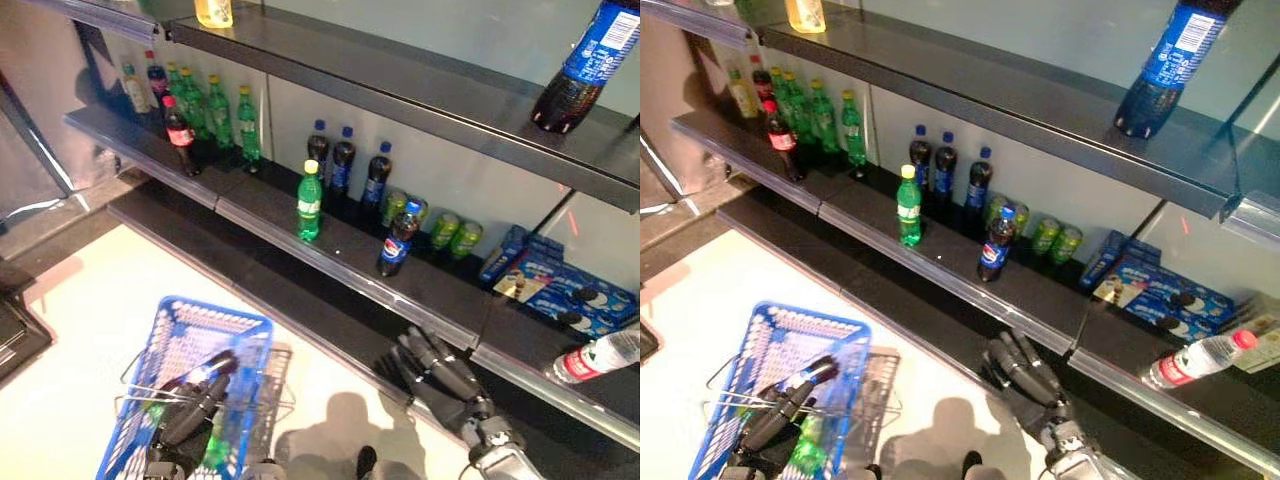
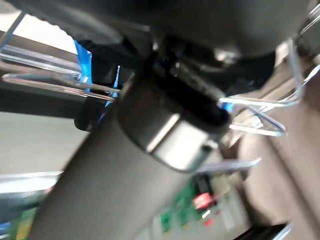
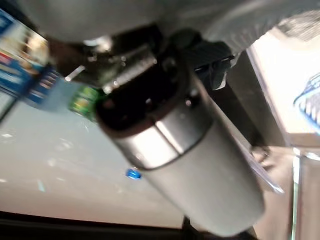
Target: Pick up the drink and place into the basket.
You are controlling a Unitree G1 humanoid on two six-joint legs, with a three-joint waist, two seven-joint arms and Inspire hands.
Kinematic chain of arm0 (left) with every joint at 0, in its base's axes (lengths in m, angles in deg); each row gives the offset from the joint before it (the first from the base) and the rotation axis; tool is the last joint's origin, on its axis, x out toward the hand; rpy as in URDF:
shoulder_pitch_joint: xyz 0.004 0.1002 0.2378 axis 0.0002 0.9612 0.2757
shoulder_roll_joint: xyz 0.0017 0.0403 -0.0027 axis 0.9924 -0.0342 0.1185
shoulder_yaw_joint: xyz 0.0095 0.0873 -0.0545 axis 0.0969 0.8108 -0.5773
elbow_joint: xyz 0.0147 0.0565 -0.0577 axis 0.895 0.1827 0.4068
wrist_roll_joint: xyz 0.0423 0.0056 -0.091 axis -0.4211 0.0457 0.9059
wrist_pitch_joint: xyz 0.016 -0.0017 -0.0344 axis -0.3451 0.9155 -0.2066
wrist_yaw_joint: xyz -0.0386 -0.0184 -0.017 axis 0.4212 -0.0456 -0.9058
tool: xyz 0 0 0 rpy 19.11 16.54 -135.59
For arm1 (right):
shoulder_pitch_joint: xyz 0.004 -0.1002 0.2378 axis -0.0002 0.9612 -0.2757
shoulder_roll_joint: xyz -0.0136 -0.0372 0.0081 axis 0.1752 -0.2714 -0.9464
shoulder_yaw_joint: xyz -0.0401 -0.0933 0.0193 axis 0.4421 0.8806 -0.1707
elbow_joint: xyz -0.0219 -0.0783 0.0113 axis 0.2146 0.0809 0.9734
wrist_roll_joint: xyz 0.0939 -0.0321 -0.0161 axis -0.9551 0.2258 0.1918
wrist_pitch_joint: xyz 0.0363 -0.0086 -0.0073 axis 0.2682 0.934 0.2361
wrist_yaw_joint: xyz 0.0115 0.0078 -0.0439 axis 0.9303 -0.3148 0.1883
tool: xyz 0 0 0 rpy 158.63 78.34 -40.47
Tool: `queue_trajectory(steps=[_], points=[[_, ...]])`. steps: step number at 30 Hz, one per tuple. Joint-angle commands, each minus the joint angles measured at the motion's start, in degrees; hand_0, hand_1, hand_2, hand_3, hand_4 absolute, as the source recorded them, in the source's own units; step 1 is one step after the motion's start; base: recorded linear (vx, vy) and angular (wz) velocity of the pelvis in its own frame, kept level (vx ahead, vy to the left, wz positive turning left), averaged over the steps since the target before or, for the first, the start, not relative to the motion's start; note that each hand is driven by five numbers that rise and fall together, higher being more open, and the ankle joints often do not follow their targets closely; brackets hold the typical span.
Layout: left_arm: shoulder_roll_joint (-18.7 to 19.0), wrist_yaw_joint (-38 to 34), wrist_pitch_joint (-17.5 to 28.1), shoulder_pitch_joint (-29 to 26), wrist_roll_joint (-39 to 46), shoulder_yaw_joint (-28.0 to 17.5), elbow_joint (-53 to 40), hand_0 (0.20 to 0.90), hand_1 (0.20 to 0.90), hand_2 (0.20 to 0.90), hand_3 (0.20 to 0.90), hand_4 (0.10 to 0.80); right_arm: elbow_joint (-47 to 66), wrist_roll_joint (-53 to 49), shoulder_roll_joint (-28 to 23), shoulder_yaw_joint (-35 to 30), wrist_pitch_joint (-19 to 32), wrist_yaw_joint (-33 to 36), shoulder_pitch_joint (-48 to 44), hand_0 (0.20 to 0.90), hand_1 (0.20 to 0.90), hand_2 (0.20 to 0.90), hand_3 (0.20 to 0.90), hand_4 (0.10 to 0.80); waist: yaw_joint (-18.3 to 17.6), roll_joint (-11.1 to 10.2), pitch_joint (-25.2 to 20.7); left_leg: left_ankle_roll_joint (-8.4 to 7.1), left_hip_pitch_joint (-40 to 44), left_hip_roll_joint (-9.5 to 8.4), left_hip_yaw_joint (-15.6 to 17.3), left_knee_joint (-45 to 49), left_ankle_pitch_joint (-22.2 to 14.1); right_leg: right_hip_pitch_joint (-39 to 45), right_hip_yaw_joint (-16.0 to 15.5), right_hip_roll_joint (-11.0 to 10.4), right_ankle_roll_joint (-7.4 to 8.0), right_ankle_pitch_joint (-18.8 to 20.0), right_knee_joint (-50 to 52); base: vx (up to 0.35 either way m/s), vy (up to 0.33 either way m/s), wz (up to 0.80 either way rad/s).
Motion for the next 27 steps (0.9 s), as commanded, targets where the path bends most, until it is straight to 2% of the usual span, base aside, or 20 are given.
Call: queue_trajectory(steps=[1, 4, 6, 9, 16, 17, 21, 27], points=[[3.5, 4.0, 11.1, -4.3, 2.6, -1.4, -15.8, 0.300, 0.300, 0.300, 0.200, 0.100, 1.2, 4.1, -2.0, 0.0, 3.9, -2.6, -2.4, 0.900, 0.900, 0.900, 0.900, 0.800, -0.2, 2.0, -6.3, 0.89, -2.4, 0.24, -0.7, 1.8, 1.6, 4.0, 0.5, -1.6, 1.78, -0.9, -2.2, -0.149, -0.065, -0.26], [3.0, 0.2, 11.9, -5.7, 1.7, -0.6, -11.4, 0.300, 0.300, 0.300, 0.200, 0.100, -3.4, 8.5, -1.8, 1.3, 6.0, -2.0, -3.6, 0.900, 0.900, 0.900, 0.900, 0.800, -0.6, 1.8, -6.6, 0.82, -2.2, 0.29, 0.2, 0.6, 1.5, 3.7, 1.1, -1.5, 1.74, -0.1, -3.5, -0.140, -0.064, 0.00], [2.4, -3.1, 11.7, -7.9, 0.4, -0.3, -5.3, 0.300, 0.300, 0.300, 0.200, 0.100, -9.8, 13.9, -1.8, 3.2, 8.0, -1.3, -5.5, 0.900, 0.900, 0.900, 0.900, 0.800, -0.9, 1.8, -6.9, 0.54, -1.9, 0.47, 0.9, -0.8, 1.6, 3.3, 1.6, -1.1, 1.59, 0.6, -4.4, -0.168, -0.068, -0.06], [1.6, -4.2, 11.8, -9.7, -3.4, 0.6, 2.5, 0.300, 0.300, 0.300, 0.200, 0.100, -16.9, 19.9, -1.8, 5.4, 10.2, -0.2, -7.2, 0.900, 0.900, 0.900, 0.900, 0.800, -1.1, 1.9, -7.1, 0.31, -1.9, 0.40, 1.4, -1.8, 1.7, 3.0, 1.8, -0.9, 1.40, 1.2, -5.2, -0.121, -0.044, -0.14], [0.7, -3.9, 9.6, -14.2, -5.2, 1.0, 20.7, 0.300, 0.300, 0.300, 0.200, 0.100, -36.3, 31.8, -2.5, 8.8, 14.5, 3.2, -12.8, 0.900, 0.900, 0.900, 0.900, 0.800, -0.7, 2.4, -7.3, 0.07, -1.7, 0.21, 2.0, -3.8, 1.8, 2.4, 1.2, -0.8, 1.28, 2.0, -6.4, -0.073, -0.024, -0.03], [0.7, -4.0, 8.9, -15.9, -5.5, 1.5, 25.8, 0.300, 0.300, 0.300, 0.200, 0.100, -43.5, 35.2, -2.4, 9.1, 14.9, 3.8, -14.8, 0.900, 0.900, 0.900, 0.900, 0.800, -0.4, 2.7, -7.4, 0.02, -1.5, 0.24, 2.1, -4.5, 1.9, 2.3, 0.9, -0.9, 1.30, 2.0, -6.4, 0.000, 0.000, 0.00], [0.5, -3.7, 8.6, -18.2, -7.5, 2.7, 32.4, 0.300, 0.300, 0.300, 0.200, 0.100, -54.7, 40.8, -1.9, 9.9, 18.0, 4.8, -17.2, 0.900, 0.900, 0.900, 0.900, 0.800, 0.1, 3.0, -7.5, -0.10, -1.5, 0.41, 2.1, -5.2, 1.9, 2.0, 0.3, -1.1, 1.37, 1.9, -6.4, 0.000, 0.000, 0.00], [0.3, -4.7, 7.7, -20.2, -11.0, 3.6, 39.8, 0.300, 0.300, 0.300, 0.200, 0.100, -64.2, 46.2, -1.4, 10.5, 18.3, 4.8, -19.1, 0.900, 0.900, 0.900, 0.900, 0.800, 0.6, 3.2, -7.8, -0.29, -1.2, 0.68, 2.1, -5.4, 1.5, 2.0, -0.6, -1.3, 1.45, 1.5, -6.4, 0.001, -0.006, 0.00]])
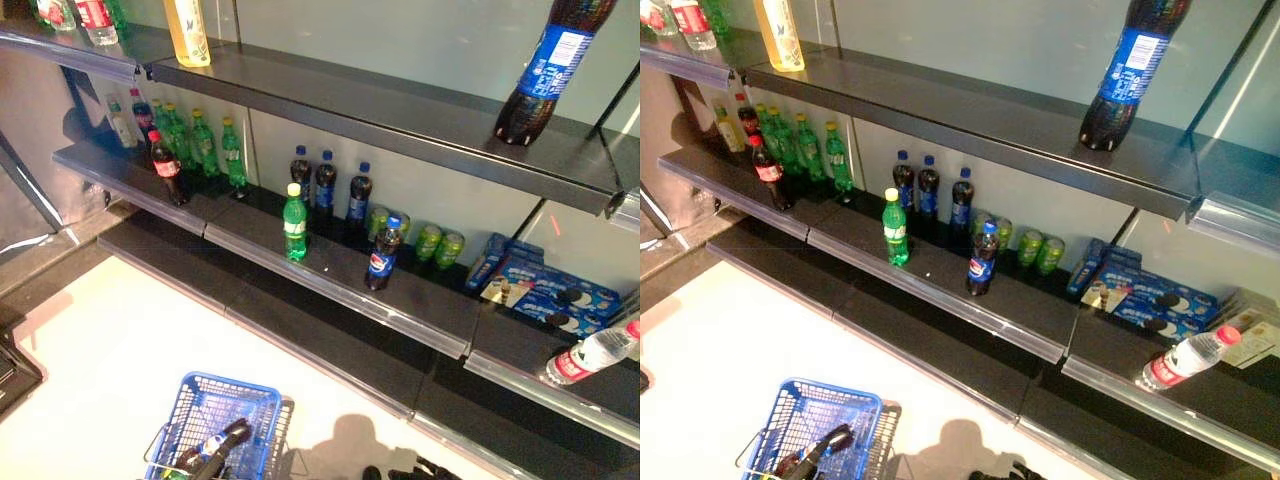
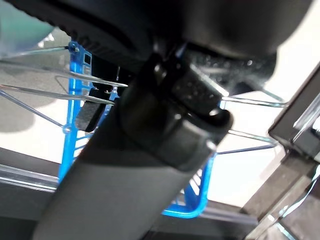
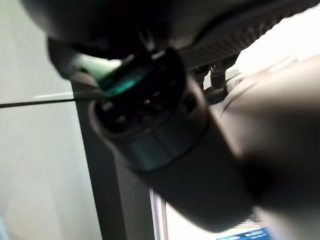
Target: Pick up the drink and place into the basket.
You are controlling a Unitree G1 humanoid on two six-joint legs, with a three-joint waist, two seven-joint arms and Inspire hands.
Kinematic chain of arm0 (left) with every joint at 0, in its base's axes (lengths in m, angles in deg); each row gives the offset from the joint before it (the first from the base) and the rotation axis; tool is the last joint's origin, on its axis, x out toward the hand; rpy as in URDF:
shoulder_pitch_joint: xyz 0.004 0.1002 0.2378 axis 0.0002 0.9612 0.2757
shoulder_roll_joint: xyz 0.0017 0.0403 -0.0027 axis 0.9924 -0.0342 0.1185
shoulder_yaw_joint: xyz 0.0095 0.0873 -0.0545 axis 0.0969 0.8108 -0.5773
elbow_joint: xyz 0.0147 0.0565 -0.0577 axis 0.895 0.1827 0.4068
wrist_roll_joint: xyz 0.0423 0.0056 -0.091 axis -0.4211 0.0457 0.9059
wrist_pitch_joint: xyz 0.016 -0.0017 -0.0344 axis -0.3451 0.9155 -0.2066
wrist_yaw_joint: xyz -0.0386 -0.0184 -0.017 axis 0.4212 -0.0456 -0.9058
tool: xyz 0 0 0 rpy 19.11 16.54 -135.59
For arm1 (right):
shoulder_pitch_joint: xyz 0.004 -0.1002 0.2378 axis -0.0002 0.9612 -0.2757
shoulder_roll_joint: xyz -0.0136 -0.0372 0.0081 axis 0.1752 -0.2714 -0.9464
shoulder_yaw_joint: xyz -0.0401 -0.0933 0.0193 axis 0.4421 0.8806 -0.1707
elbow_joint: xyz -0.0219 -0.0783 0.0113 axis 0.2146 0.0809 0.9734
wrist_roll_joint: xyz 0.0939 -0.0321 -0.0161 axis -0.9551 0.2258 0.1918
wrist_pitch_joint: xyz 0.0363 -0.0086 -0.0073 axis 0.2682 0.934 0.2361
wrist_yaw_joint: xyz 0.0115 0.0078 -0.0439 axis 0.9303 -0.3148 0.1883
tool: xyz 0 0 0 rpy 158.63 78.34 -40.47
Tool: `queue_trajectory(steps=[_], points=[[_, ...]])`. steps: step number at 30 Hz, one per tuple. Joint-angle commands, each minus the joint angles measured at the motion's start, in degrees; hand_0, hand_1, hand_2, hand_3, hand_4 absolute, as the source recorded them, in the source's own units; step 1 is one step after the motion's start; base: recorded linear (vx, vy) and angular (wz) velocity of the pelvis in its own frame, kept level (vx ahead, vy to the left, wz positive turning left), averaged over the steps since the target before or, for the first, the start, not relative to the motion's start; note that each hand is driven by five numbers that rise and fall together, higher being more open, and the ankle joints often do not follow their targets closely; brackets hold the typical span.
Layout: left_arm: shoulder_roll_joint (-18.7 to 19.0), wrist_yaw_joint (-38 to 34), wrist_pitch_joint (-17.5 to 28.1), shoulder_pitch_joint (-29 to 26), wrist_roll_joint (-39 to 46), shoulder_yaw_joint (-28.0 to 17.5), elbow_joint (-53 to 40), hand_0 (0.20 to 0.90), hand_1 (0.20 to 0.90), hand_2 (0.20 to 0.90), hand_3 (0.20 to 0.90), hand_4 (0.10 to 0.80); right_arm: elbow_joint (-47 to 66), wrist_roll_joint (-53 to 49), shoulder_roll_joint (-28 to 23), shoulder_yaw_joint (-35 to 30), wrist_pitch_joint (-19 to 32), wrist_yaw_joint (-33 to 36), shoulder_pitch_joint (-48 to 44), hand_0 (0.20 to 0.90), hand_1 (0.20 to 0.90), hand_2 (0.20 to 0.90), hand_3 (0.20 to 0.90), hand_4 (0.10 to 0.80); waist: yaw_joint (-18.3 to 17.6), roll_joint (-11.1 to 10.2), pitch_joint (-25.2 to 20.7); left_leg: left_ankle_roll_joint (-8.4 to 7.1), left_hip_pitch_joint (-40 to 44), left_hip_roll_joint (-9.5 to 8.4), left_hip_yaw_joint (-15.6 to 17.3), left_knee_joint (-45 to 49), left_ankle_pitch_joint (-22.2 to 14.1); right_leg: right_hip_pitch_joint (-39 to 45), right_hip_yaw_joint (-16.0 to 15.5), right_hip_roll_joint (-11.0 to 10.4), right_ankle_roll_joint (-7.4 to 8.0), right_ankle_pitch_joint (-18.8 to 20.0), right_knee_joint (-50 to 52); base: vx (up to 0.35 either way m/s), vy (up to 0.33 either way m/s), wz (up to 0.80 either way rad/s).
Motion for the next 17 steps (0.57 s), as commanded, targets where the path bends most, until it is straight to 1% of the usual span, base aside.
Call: queue_trajectory(steps=[1, 3, 6, 9, 17], points=[[2.8, 5.2, 5.4, -3.0, -5.1, 1.2, -2.5, 0.300, 0.300, 0.300, 0.200, 0.100, -1.8, 4.9, -1.6, 1.8, 3.1, 0.9, -3.9, 0.900, 0.900, 0.900, 0.900, 0.800, 0.8, 1.2, 0.0, -0.72, -1.1, 0.51, 0.4, 1.3, -0.6, 2.2, -2.1, -2.0, 1.42, -1.5, 0.2, 0.000, 0.000, 0.00], [2.7, 4.7, 5.0, -3.3, -5.5, 1.6, -1.2, 0.300, 0.300, 0.300, 0.200, 0.100, -3.3, 5.7, -1.4, 2.0, 3.4, 1.5, -4.2, 0.900, 0.900, 0.900, 0.900, 0.800, 0.8, 1.3, 0.0, -0.77, -1.1, 0.67, 0.4, 1.1, -0.6, 2.2, -2.3, -2.0, 1.39, -1.6, 0.2, 0.000, 0.000, 0.00], [2.3, 4.2, 4.7, -4.3, -5.7, 2.6, 1.2, 0.300, 0.300, 0.300, 0.200, 0.100, -6.0, 10.3, -1.2, 3.0, 4.1, 2.3, -4.8, 0.900, 0.900, 0.900, 0.900, 0.800, 0.9, 1.4, -0.1, -0.83, -1.0, 0.91, 0.2, 0.6, -0.6, 2.4, -2.8, -2.0, 1.40, -1.8, 0.2, -0.003, -0.002, 0.03], [2.0, 4.2, 5.1, -4.8, -5.9, 3.3, 2.1, 0.300, 0.300, 0.300, 0.200, 0.100, -7.2, 10.3, -0.9, 3.6, 4.6, 2.1, -5.0, 0.900, 0.900, 0.900, 0.900, 0.800, 1.1, 1.5, -0.1, -0.87, -1.0, 0.98, -0.2, 0.3, -0.6, 2.5, -3.3, -2.1, 1.49, -1.8, 0.2, -0.002, -0.008, 0.07], [1.5, 3.7, 5.2, -6.0, -5.7, 4.4, 2.8, 0.300, 0.300, 0.300, 0.200, 0.100, -8.7, 10.2, -0.5, 3.8, 3.5, 2.2, -5.6, 0.900, 0.900, 0.900, 0.900, 0.800, 1.4, 1.7, -0.2, -0.93, -1.3, 1.06, -0.8, 0.3, -0.8, 2.7, -4.3, -2.3, 1.61, -2.0, 0.2, -0.002, -0.003, 0.09]])
